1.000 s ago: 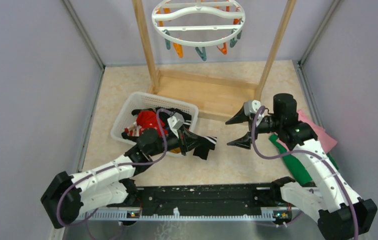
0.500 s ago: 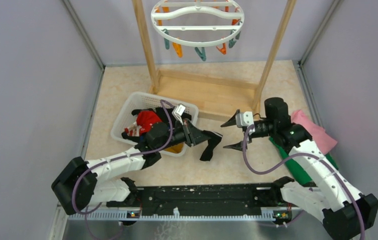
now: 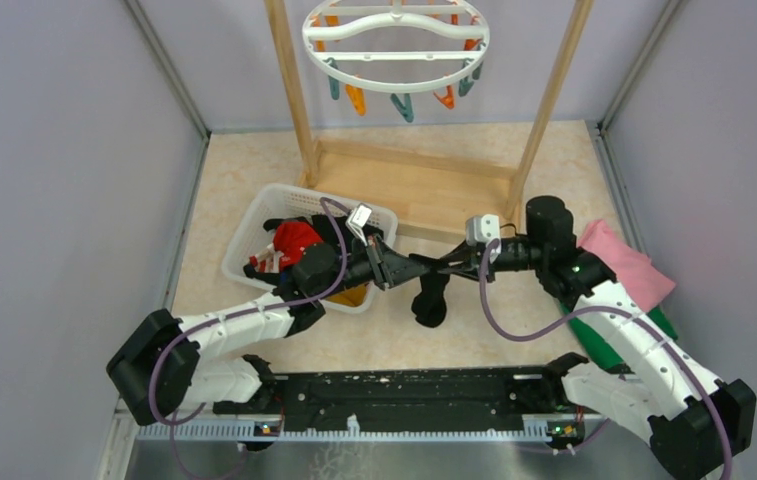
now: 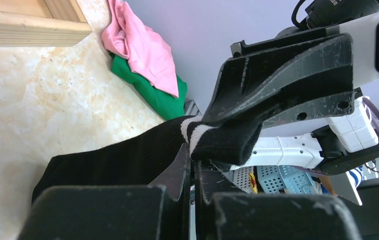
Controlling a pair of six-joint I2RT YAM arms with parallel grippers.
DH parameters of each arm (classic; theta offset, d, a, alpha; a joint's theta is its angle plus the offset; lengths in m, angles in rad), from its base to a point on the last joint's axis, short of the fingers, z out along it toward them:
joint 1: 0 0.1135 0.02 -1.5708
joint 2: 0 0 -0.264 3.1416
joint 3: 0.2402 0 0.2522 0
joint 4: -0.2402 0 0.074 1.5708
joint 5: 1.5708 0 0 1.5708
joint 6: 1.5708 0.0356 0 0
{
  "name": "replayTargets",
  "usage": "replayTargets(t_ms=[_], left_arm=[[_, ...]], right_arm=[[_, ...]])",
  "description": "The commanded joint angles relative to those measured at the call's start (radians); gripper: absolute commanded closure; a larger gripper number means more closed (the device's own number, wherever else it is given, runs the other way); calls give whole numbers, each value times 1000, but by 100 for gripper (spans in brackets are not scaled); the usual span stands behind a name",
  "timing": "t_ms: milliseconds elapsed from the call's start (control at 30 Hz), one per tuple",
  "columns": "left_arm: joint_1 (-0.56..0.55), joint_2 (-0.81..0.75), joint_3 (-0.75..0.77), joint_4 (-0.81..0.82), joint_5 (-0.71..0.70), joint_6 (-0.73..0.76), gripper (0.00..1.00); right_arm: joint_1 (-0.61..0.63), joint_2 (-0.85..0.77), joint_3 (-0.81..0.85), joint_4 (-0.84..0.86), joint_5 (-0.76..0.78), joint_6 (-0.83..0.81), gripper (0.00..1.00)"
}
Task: Clip the socks to the hanger
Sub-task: Pick up the sock from the bin.
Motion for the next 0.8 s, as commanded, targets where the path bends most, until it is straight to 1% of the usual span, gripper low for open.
replayTargets(t_ms=[0,33,67,133,167,233,300,333,367,400,433,533,600,700,767], left_arm=[[2,-6,-1,77,5,-13,100],[2,-5,-6,80,7,-10,100],[1,-5,-14,87,9,-6,100],[3,-10,-33,102,14,23,100],[3,-20,-46,119,26,54,90],[5,-45,-82,162,68,157,67],[5,-84,-129,195,164,306,47],[6,-106,-153,209,239,378,34],[7,-138,-180,220,290,443,18],[6,-176,-207,221,307,492,3],[6,-218,-238,211,302,531,1],[7,-364,-328,165,203,636,1],[6,-465,-379,141,159,709,1],[7,-573,-460,215,143,789,1],[7,-609,-495,277,146,836,1]], right_arm=[[13,7,26,83,-65,90,88],[12,12,21,89,-90,102,97],[12,14,16,99,-108,119,100],[12,18,9,100,-137,137,100],[13,21,6,98,-151,142,100],[11,28,-3,77,-168,137,100],[11,35,0,16,-173,87,100],[9,38,10,-27,-178,46,100],[7,40,21,-72,-182,11,100],[3,42,31,-116,-190,-32,100],[-2,44,42,-163,-201,-78,100],[-18,51,64,-289,-214,-197,100],[-41,57,62,-317,-240,-245,100],[-81,72,63,-348,-301,-276,100],[-101,82,73,-381,-332,-303,100]])
